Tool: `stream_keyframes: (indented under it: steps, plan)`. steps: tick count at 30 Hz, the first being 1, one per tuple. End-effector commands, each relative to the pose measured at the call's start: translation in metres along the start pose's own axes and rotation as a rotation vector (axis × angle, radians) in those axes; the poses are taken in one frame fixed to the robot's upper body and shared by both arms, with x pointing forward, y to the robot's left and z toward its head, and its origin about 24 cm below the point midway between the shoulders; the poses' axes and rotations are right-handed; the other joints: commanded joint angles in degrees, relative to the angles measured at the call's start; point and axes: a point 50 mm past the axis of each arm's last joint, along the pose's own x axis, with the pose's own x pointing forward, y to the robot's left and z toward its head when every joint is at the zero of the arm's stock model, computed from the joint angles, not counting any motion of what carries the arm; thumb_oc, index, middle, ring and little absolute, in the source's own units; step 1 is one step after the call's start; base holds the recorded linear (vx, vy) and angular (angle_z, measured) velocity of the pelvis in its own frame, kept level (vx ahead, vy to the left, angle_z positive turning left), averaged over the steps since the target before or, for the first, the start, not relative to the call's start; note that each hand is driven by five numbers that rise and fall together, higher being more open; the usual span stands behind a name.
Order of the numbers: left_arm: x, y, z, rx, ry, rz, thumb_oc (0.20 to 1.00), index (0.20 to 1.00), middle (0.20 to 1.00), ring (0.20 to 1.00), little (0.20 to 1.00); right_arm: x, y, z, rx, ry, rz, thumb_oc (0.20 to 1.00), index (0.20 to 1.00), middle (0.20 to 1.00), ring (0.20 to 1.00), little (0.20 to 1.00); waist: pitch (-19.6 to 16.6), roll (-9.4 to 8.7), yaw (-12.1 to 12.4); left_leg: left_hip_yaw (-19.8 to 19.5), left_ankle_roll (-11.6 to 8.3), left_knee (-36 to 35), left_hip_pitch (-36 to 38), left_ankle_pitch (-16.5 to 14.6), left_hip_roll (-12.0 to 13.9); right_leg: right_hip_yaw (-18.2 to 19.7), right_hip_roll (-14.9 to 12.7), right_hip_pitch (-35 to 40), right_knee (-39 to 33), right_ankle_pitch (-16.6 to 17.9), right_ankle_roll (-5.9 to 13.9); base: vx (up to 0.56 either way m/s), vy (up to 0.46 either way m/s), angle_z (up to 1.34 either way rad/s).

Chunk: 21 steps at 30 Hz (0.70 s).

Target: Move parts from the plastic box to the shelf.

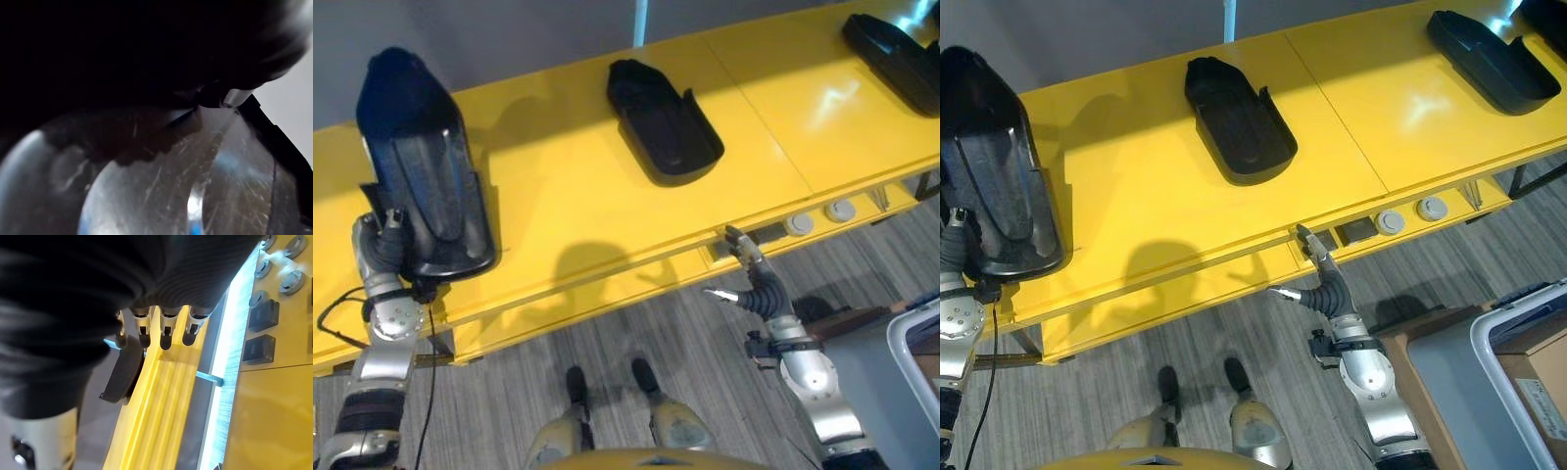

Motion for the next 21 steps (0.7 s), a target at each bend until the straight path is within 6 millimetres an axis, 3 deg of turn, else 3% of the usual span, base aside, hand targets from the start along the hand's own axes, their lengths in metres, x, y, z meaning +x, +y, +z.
stream_keyframes:
  steps: [1, 6, 7, 8, 14, 21]
  plan:
    - [0.022, 0.028, 0.002, 0.076, -0.03, 0.079, 0.2, 0.2, 0.2, 0.2, 0.2, -0.004, -0.003, 0.01, -0.002, -0.059, -0.006, 1.0, 1.0, 1.0, 1.0, 1.0, -3.2, -2.09, -0.23, 1.51, -1.37, 0.26, 5.27, -7.45, 2.99, 0.79, -2.38, 1.1, 0.62, -4.57, 2.53, 0.0, 0.0, 0.0]
    - [0.026, 0.033, -0.009, 0.109, 0.023, 0.089, 0.203, 0.203, 0.203, 0.203, 0.203, -0.004, -0.002, 0.008, 0.007, -0.048, -0.009, 1.0, 1.0, 1.0, 1.0, 1.0, -3.09, -2.14, -0.35, 1.72, -1.44, 0.26, 5.2, -7.37, 3.22, 0.8, -2.2, 0.94, 0.67, -4.53, 2.56, 0.0, 0.0, 0.0]
    - [0.027, 0.032, -0.009, 0.113, 0.027, 0.08, 0.504, 0.504, 0.504, 0.504, 0.504, -0.004, -0.002, 0.008, 0.007, -0.047, -0.006, 1.0, 1.0, 1.0, 1.0, 1.0, -3.12, -2.08, -0.48, 1.77, -1.48, 0.23, 5.22, -7.36, 3.25, 0.76, -2.17, 0.93, 0.68, -4.53, 2.59, 0.0, 0.0, 0.0]
    - [0.03, 0.032, -0.009, 0.115, 0.029, 0.077, 1.0, 1.0, 1.0, 1.0, 1.0, -0.004, -0.002, 0.008, 0.01, -0.048, -0.006, 1.0, 1.0, 1.0, 1.0, 1.0, -3.07, -2.09, -0.52, 1.8, -1.51, 0.23, 5.23, -7.33, 3.31, 0.69, -2.16, 0.93, 0.69, -4.53, 2.62, 0.0, 0.0, 0.0]
    - [0.043, 0.023, -0.002, 0.111, 0.019, 0.047, 1.0, 1.0, 1.0, 1.0, 1.0, -0.003, 0.001, 0.006, 0.011, -0.049, -0.002, 1.0, 1.0, 1.0, 1.0, 1.0, -2.85, -2.16, -0.98, 1.82, -1.63, 0.17, 4.89, -7.07, 3.42, 0.35, -2.12, 0.71, 0.64, -4.36, 2.7, -0.01, -0.002, 0.01]
    - [0.037, 0.009, 0.014, 0.077, -0.062, 0.008, 1.0, 1.0, 1.0, 1.0, 1.0, -0.004, -0.002, 0.005, 0.0, -0.039, -0.032, 1.0, 1.0, 1.0, 1.0, 1.0, -2.85, -2.33, -0.81, 1.27, -1.61, 0.15, 4.67, -6.93, 3.44, -0.26, -2.17, 0.73, 0.57, -4.34, 2.66, 0.0, 0.0, 0.0]
